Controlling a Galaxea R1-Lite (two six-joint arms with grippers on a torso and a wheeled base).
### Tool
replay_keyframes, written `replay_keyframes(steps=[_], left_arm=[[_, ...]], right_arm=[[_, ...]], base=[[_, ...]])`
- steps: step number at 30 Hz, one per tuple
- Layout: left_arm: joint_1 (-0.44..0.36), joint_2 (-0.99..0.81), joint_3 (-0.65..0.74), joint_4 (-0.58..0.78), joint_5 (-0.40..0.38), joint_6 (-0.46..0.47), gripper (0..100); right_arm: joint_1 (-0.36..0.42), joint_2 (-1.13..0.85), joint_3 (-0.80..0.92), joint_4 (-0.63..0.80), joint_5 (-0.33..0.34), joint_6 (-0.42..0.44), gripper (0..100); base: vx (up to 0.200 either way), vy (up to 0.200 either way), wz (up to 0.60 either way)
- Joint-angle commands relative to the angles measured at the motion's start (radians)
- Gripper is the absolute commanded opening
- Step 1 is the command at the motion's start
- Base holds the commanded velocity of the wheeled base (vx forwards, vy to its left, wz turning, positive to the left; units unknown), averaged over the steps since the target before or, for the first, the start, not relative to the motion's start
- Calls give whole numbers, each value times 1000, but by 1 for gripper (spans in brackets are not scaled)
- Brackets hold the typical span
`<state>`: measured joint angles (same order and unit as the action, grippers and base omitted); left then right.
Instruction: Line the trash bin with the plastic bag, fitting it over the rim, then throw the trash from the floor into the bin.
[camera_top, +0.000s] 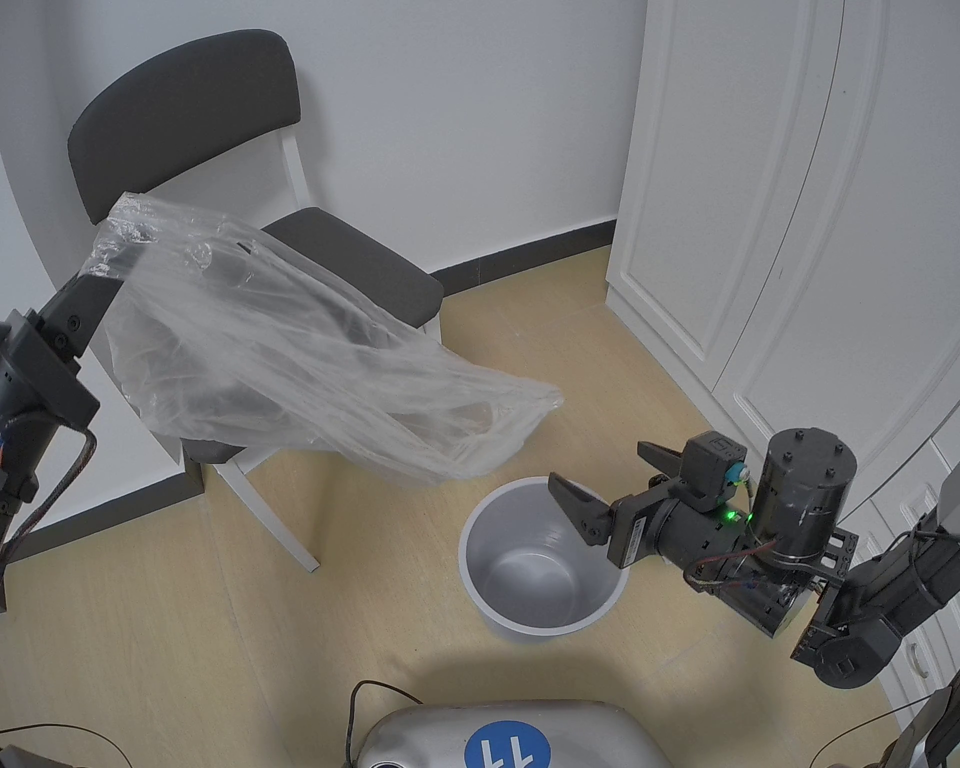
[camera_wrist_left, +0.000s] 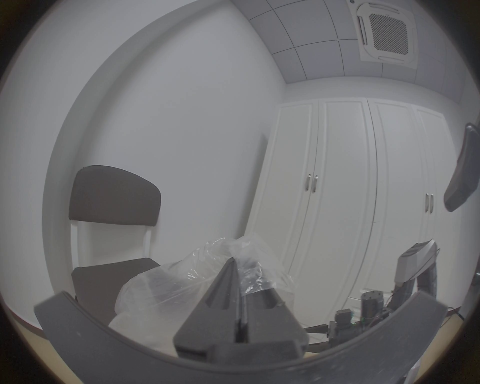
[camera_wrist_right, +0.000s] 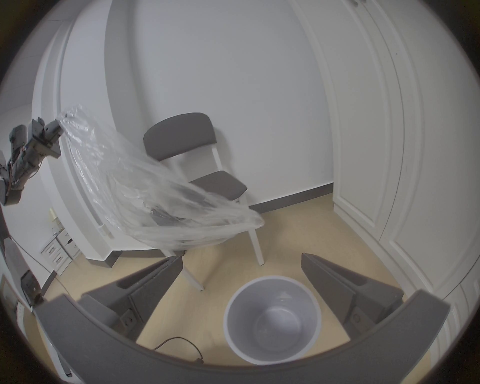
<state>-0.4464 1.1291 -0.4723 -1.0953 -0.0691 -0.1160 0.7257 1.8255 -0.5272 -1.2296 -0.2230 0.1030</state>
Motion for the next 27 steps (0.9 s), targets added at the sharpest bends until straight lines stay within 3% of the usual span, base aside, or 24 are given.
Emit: replay_keyframes(steps=[1,15,21,27], left_arm=[[-51,-60,6,32,0,2,0],[-63,-85,14,41,-8,41,0],[-121,-97,26,41,0,67,0],[-144,-114,26,45,3,67,0]], right_arm=[[24,28,6,-5,-3,-2,100],[90,-158,70,13,5,-8,100],[124,-141,72,33,8,1,100],[238,-114,99,45,-3,27,100]], base=[[0,0,0],[0,0,0],[0,0,0],[0,0,0]])
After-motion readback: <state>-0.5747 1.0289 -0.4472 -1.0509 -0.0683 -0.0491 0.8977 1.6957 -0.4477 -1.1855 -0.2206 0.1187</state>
